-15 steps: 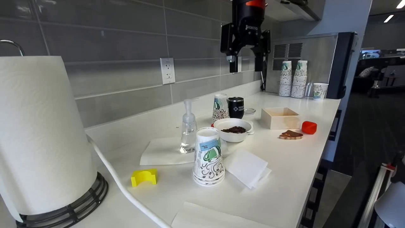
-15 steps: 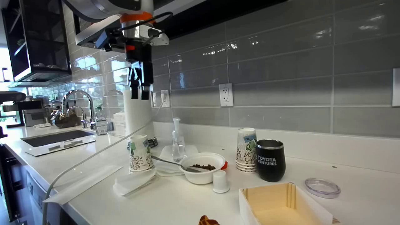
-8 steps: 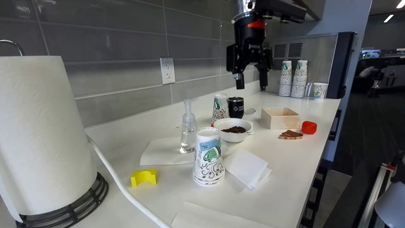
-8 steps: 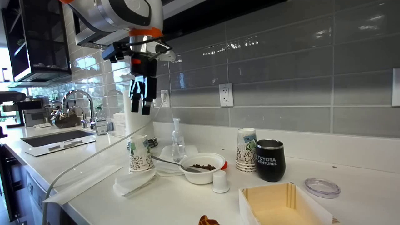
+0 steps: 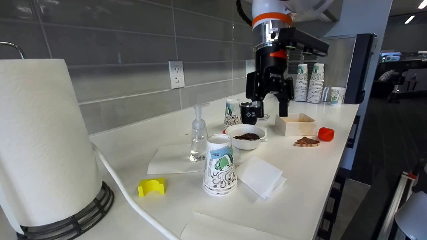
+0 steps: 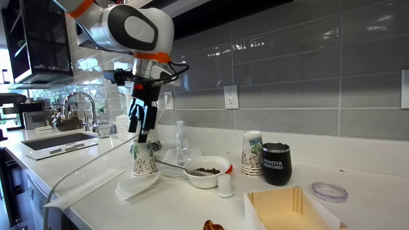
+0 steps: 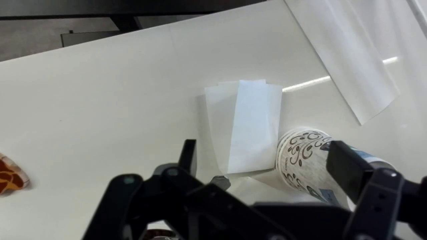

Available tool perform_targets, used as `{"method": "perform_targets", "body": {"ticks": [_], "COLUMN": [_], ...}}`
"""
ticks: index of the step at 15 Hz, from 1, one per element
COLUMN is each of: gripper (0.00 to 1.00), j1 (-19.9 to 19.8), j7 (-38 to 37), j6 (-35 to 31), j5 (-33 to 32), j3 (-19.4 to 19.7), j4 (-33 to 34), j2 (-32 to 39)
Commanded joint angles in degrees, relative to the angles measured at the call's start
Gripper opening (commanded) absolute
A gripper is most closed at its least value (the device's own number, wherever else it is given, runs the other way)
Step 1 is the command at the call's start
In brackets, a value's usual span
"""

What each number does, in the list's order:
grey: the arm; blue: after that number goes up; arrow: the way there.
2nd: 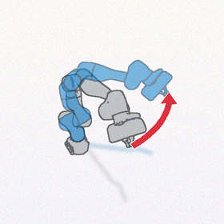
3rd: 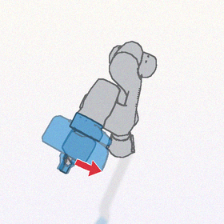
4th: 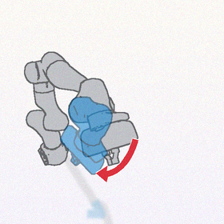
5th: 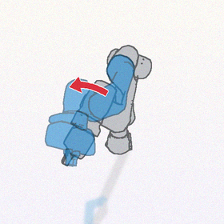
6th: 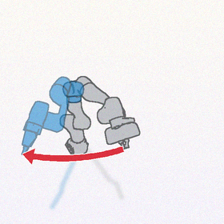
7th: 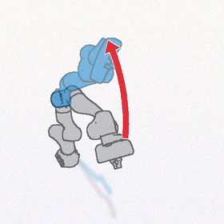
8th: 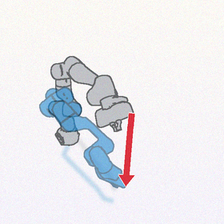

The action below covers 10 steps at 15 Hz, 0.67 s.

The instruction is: Unfold the paper on the right

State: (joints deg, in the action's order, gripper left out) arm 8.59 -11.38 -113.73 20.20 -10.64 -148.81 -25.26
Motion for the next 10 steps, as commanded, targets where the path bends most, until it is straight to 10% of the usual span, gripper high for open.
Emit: {"method": "perform_targets", "body": {"ticks": [1,10], "gripper": [1.0,1.0], "j1": [1.7,5.5], "j7": [2.3,2.4], "j6": [-8.3,-23.1], "j5": [6.5,13.7], "j3": [1.4,0.6], "j4": [-7.1,-9.6], "j2": [-2.6,4.3]}}
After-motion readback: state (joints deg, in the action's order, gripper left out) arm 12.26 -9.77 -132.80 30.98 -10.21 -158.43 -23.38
